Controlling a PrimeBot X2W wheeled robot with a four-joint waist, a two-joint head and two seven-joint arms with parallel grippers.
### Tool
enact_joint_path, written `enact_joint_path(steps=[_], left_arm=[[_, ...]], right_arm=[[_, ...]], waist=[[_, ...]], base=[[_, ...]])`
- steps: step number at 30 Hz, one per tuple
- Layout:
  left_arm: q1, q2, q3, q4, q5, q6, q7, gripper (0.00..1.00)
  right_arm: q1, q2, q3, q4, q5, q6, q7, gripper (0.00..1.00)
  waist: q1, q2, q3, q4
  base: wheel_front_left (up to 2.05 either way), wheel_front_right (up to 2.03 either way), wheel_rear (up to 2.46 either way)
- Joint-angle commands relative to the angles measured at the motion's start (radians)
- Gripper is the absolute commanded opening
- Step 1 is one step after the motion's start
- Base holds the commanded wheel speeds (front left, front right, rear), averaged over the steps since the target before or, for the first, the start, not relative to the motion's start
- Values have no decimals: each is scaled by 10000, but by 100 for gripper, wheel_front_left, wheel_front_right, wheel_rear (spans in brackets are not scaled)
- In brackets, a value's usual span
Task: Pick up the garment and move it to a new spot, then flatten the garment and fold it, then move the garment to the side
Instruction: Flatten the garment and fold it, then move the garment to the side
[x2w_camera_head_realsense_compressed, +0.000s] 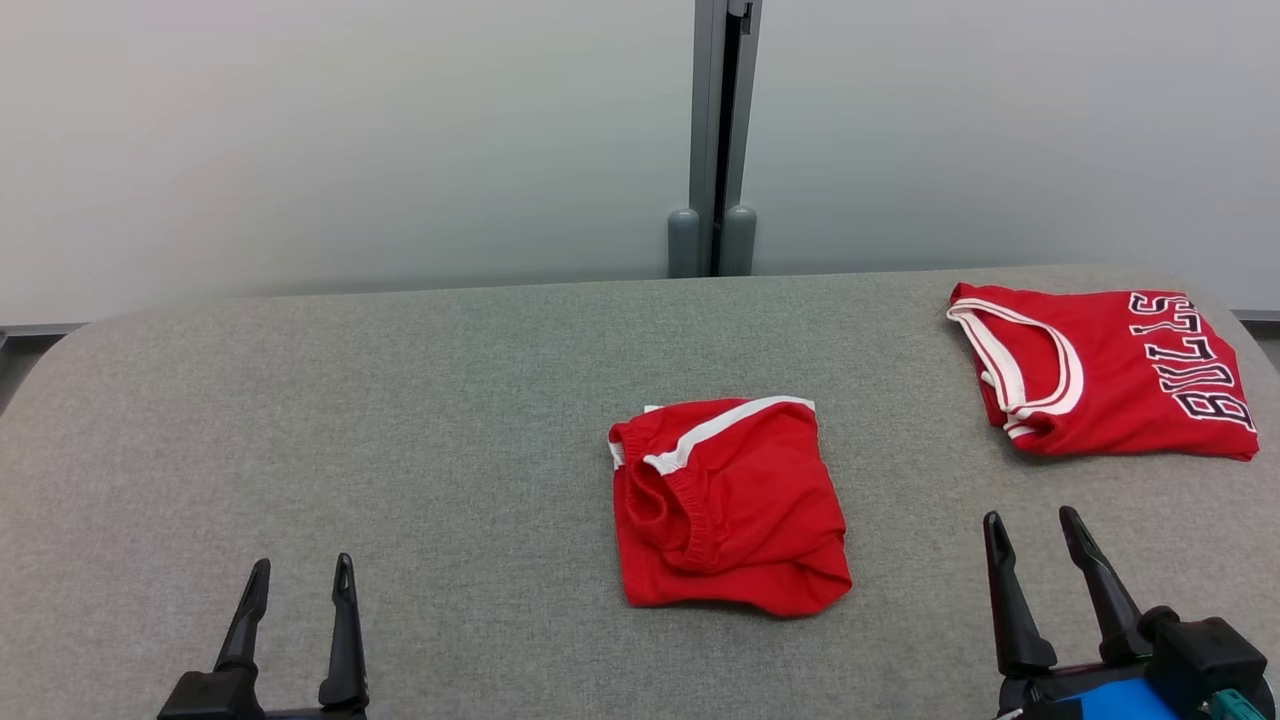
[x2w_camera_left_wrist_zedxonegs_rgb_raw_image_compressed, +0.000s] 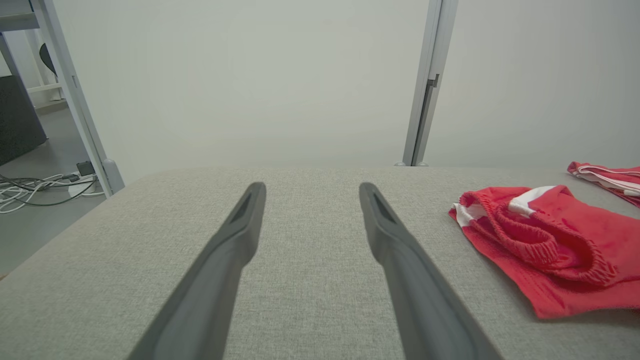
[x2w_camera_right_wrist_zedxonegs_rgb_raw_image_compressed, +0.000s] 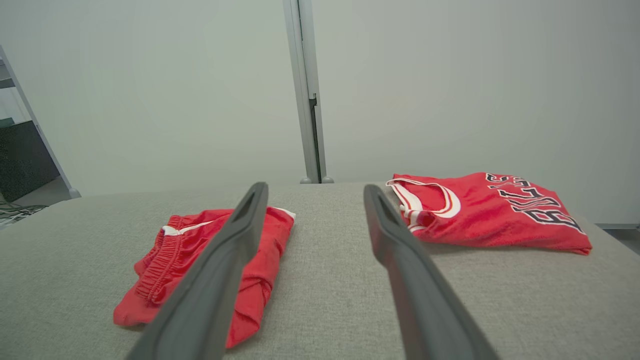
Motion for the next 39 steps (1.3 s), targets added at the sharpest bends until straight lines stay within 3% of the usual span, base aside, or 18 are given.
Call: enact_joint_path(steps=[1,13,24,39], left_arm=[[-88,58,-7,4,-22,-2,-46,100],[-104,71,-37,-125,-6,98,-46,100],[-390,69,-263,-145,-34,34,-46,100],[-1031,23,-417,-122,-183,-73,-46,100]], right_arm=[[99,1,2,29,-2,2,-49,100],[12,1,-61,294,99,3,-49,100],[-2249,-5,531,913,-174,2,352,100],[-4944,-9,378,4932,-795,2,1409,100]], waist=[[0,-1,-5,-2],[0,-1,19,70],[0,-1,254,440],[0,-1,1366,1180]], base=[[0,0,0],[0,0,0],[0,0,0],[0,0,0]])
